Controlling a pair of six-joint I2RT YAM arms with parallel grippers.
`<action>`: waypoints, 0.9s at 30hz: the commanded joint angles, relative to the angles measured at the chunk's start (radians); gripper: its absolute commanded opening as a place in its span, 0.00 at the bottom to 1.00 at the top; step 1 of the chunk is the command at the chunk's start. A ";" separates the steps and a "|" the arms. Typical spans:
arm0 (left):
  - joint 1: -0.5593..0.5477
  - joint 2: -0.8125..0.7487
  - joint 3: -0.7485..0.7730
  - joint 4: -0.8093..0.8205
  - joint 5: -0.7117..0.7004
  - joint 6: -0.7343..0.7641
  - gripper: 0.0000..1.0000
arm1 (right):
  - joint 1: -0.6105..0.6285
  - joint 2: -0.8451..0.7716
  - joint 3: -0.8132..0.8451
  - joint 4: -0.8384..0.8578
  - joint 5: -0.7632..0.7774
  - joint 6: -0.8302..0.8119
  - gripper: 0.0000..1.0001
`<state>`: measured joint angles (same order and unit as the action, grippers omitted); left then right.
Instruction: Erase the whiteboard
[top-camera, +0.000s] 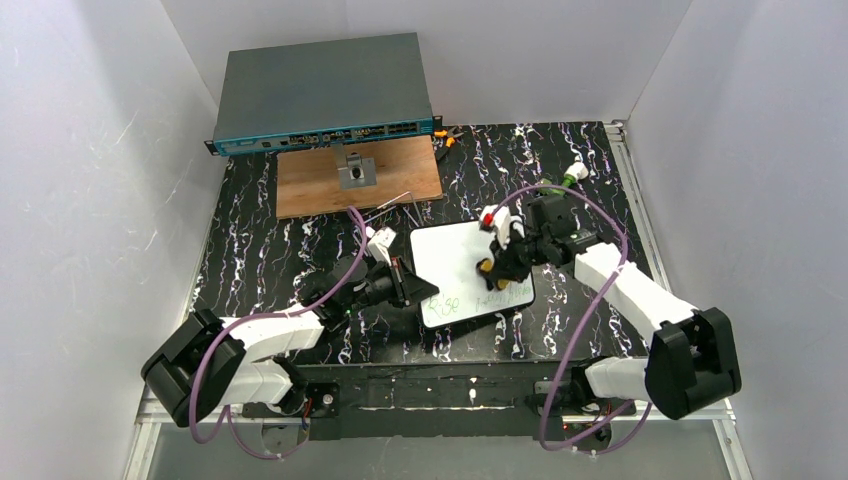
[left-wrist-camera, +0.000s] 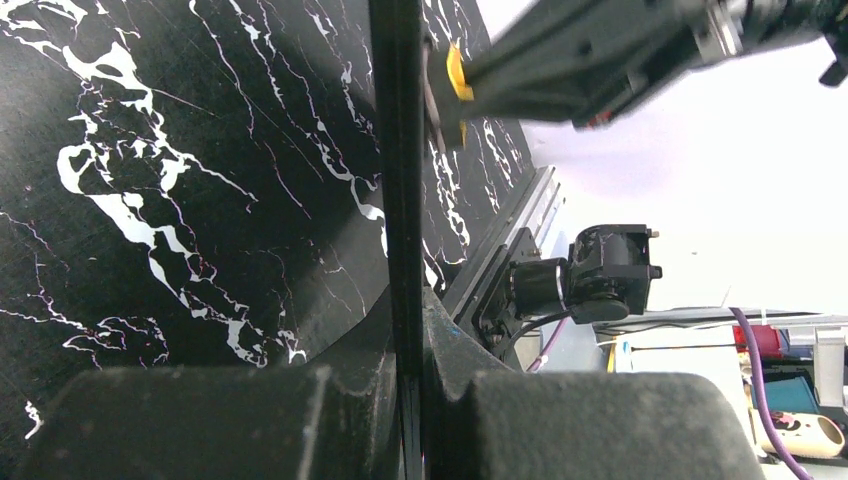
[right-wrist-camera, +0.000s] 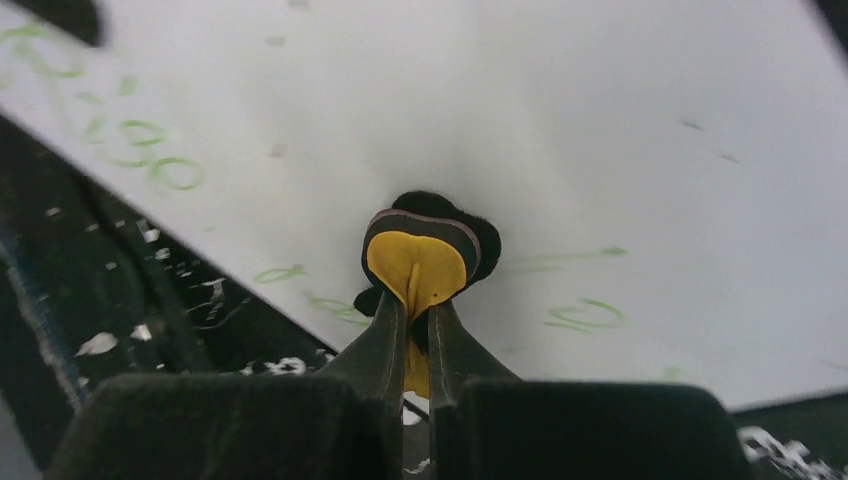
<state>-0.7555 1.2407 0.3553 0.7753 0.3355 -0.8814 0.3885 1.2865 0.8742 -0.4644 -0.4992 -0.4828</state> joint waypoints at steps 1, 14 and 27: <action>-0.002 -0.044 0.009 0.097 0.000 0.017 0.00 | 0.079 -0.063 -0.024 -0.075 -0.187 -0.098 0.01; -0.002 -0.054 0.005 0.095 0.009 0.021 0.00 | -0.118 -0.053 -0.022 0.045 -0.024 0.016 0.01; -0.002 -0.049 0.002 0.099 0.005 0.021 0.00 | -0.008 -0.073 -0.057 0.003 -0.132 -0.062 0.01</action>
<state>-0.7555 1.2259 0.3496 0.7689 0.3332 -0.8745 0.3843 1.2255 0.8150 -0.4984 -0.6632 -0.5480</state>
